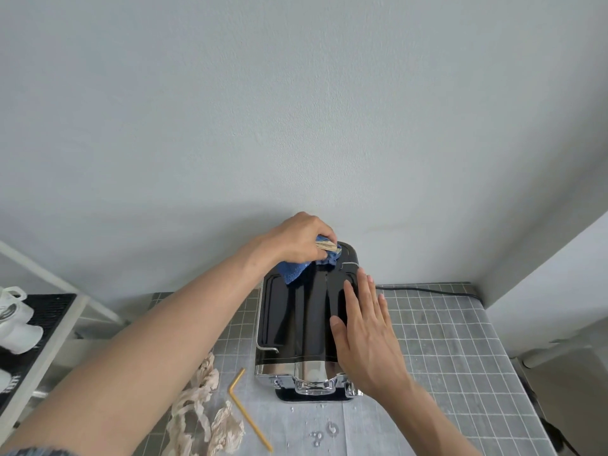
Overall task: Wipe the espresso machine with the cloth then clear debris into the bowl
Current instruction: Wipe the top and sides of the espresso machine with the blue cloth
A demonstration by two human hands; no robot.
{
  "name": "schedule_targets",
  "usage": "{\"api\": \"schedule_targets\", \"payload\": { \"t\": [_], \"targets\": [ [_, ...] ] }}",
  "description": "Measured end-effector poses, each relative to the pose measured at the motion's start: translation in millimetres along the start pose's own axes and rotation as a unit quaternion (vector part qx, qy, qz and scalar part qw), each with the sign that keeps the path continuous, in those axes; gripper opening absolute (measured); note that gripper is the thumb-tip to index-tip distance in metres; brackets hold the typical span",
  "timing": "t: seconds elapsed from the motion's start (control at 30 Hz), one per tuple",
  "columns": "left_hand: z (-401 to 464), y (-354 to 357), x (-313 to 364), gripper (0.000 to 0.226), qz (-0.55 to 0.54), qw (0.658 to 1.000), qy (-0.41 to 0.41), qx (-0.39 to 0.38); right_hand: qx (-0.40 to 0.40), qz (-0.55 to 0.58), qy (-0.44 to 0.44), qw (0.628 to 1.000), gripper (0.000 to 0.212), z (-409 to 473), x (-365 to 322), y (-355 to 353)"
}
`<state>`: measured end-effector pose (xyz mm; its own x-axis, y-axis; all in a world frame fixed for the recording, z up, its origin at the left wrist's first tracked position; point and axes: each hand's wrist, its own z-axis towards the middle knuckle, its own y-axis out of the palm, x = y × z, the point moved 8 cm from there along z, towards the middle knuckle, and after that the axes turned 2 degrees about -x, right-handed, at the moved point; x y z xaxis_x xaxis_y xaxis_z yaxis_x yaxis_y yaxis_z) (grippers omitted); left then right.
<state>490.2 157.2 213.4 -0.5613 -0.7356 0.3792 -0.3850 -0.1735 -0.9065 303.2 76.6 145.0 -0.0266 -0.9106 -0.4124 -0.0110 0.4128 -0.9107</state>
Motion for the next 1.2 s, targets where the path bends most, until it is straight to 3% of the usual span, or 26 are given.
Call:
{"api": "schedule_targets", "payload": {
  "t": [0.23, 0.4, 0.5, 0.6, 0.73, 0.9, 1.2],
  "targets": [
    [-33, -11, -44, 0.031, 0.030, 0.995, -0.072, -0.054, 0.015, 0.013, -0.010, 1.000, 0.065, -1, 2, 1],
    [-32, -5, -39, 0.019, 0.072, 0.993, -0.091, -0.021, 0.019, 0.018, -0.009, 1.000, 0.063, -1, 2, -2],
    [-37, -3, -33, 0.012, 0.100, 0.993, -0.061, 0.002, 0.016, 0.019, -0.007, 1.000, 0.064, -2, 2, -2],
    [-54, 0, -30, 0.021, 0.048, 0.998, -0.028, 0.005, 0.013, 0.015, -0.007, 1.000, 0.065, -1, 1, -1],
    [-79, 9, -2, 0.024, 0.060, 0.997, 0.038, 0.007, 0.022, 0.023, -0.008, 0.999, 0.067, 0, 2, -1],
    [-126, 32, 10, 0.022, 0.028, 0.998, 0.061, -0.011, 0.028, 0.027, -0.010, 0.999, 0.067, 0, 3, 1],
    [-117, 32, -1, 0.007, 0.023, 0.991, -0.002, 0.134, 0.029, 0.024, -0.015, 0.999, 0.063, 0, 3, 0]
  ]
}}
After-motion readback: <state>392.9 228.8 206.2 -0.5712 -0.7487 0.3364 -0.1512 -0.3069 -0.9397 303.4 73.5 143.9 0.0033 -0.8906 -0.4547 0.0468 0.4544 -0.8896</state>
